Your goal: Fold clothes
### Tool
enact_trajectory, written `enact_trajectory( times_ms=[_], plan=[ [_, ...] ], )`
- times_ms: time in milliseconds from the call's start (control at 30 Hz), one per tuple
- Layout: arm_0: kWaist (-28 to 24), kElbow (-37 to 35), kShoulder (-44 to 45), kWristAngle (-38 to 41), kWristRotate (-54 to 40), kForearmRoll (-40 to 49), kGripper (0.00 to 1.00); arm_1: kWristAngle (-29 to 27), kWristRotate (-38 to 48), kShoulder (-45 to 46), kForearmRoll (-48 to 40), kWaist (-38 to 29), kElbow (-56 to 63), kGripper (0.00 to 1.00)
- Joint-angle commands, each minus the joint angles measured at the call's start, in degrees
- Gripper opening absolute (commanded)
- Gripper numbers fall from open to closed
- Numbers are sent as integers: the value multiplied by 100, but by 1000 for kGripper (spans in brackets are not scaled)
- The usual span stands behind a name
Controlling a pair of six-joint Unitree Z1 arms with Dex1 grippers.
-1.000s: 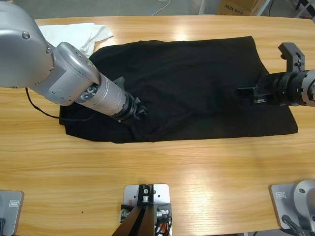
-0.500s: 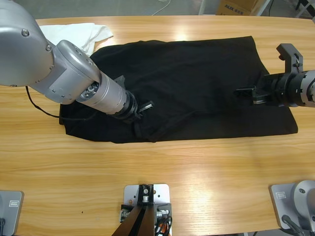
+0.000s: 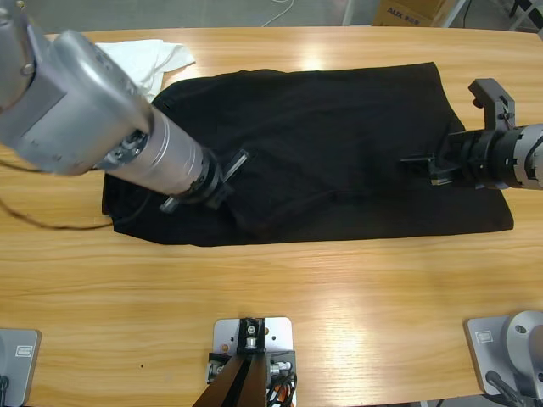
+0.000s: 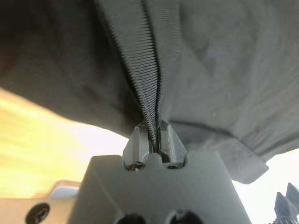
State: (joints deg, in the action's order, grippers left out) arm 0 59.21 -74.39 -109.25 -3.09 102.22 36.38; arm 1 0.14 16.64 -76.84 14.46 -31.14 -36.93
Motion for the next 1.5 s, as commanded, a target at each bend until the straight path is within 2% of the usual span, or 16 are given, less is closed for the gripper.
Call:
enact_trajectory(
  times_ms=[33, 533, 700, 900, 933, 967, 1000, 1067, 1167, 1300, 1367, 1400, 1467, 1500],
  plan=[
    [212, 12, 129, -349, 778, 387, 0, 101, 68, -138, -60, -310, 142, 1000],
    [1472, -362, -369, -333, 2877, 675, 0, 187, 68, -57, -58, -973, 164, 1000],
    [1469, -93, -189, -393, 2910, 964, 0, 188, 68, -24, -58, -999, 178, 1000],
    [1214, 121, 11, -707, 2845, 986, 0, 232, 68, -15, -56, -1006, 186, 1000],
    [1172, 95, 34, -843, 2756, 964, 446, 232, 68, -17, -58, -1008, 186, 1000],
    [1129, 37, 57, -1094, 2460, 939, 942, 231, 68, -27, -58, -1008, 186, 1000],
    [1103, -19, 88, -1282, 2133, 932, 984, 224, 68, -42, -58, -1008, 186, 1000],
    [1052, -107, 160, -1616, 1168, 932, 991, 215, 68, -42, -58, -1006, 186, 1000],
    [1068, -23, 461, -1679, -551, 972, 996, 206, 68, -38, -58, -1008, 183, 1000],
    [1105, 343, 978, -1678, -950, 994, 993, 204, 82, -80, -37, -1008, 134, 1000],
    [1033, 418, 876, -1653, -1635, 983, 978, 183, 386, 64, 162, -1008, 51, 1000],
    [1008, 457, 781, -1643, -2521, 941, 979, 194, 616, 169, 401, -969, -9, 1000],
    [1005, 491, 633, -1641, -5186, 886, 982, 392, 957, 410, 756, -858, -244, 1000],
    [1001, 552, 524, -1611, -6176, 823, 982, 545, 1091, 440, 765, -858, -302, 1000]
  ],
)
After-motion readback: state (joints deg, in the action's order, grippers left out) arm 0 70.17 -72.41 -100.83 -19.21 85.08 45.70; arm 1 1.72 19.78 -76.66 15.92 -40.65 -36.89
